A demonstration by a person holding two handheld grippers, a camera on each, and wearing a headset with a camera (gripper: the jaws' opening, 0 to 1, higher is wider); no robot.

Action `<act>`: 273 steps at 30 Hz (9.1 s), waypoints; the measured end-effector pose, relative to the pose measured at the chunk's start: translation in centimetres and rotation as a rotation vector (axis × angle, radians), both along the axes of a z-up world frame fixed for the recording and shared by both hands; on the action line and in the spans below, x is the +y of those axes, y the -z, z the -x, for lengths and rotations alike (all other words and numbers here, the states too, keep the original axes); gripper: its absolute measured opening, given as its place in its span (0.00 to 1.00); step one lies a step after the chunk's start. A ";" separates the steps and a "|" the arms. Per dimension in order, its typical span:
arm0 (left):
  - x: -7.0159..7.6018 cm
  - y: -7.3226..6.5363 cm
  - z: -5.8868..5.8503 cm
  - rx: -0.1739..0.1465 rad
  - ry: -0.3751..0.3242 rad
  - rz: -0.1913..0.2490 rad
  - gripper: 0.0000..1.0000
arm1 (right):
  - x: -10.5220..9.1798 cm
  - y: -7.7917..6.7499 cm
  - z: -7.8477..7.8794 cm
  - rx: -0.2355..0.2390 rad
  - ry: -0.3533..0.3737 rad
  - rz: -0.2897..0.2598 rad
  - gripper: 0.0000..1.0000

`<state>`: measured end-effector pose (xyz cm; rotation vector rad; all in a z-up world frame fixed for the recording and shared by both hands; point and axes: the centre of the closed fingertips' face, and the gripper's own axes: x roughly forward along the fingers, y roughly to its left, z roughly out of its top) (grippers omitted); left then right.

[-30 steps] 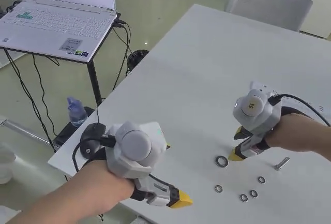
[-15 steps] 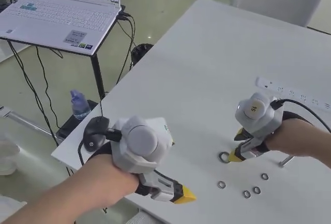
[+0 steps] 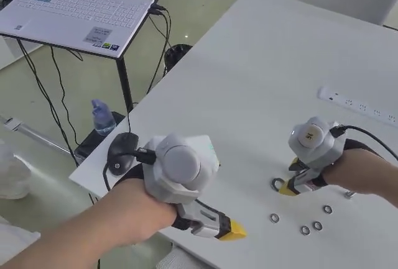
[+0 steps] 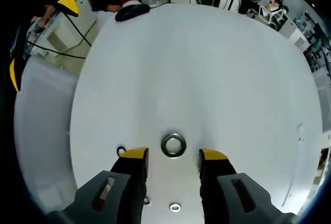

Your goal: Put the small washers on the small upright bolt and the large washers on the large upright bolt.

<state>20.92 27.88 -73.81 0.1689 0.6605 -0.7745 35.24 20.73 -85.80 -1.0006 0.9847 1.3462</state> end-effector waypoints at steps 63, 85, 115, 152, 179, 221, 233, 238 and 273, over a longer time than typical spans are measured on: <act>-0.4 2.6 0.9 0.058 0.027 0.020 0.80 | 0.3 1.3 0.9 0.019 0.121 0.065 0.25; -0.5 2.8 1.2 0.079 0.034 0.016 0.75 | 0.1 2.0 0.0 -0.007 0.027 0.084 0.25; 0.1 2.4 1.3 0.088 0.029 0.003 0.71 | 0.2 2.1 0.1 -0.024 -0.023 0.105 0.21; 1.2 2.0 -0.8 0.039 -0.036 0.024 0.91 | -1.0 -5.5 -0.5 0.021 0.051 0.015 0.21; 2.0 2.7 -2.1 0.044 -0.073 0.030 0.97 | -5.9 -7.3 -4.3 -0.023 0.103 0.045 0.21; 2.7 2.5 -2.2 0.050 -0.065 0.021 0.88 | -3.6 -5.1 -4.3 -0.018 0.100 0.065 0.22; 2.8 3.2 -1.8 0.057 -0.064 0.013 0.87 | -3.5 -4.3 -4.4 -0.024 0.107 0.067 0.22; 2.9 3.2 -1.9 0.060 -0.061 0.010 0.87 | -3.6 -3.8 -4.4 -0.023 0.111 0.069 0.22; 3.4 3.4 -2.2 0.072 -0.051 0.002 0.85 | -3.5 -0.2 -4.6 -0.006 0.119 0.108 0.22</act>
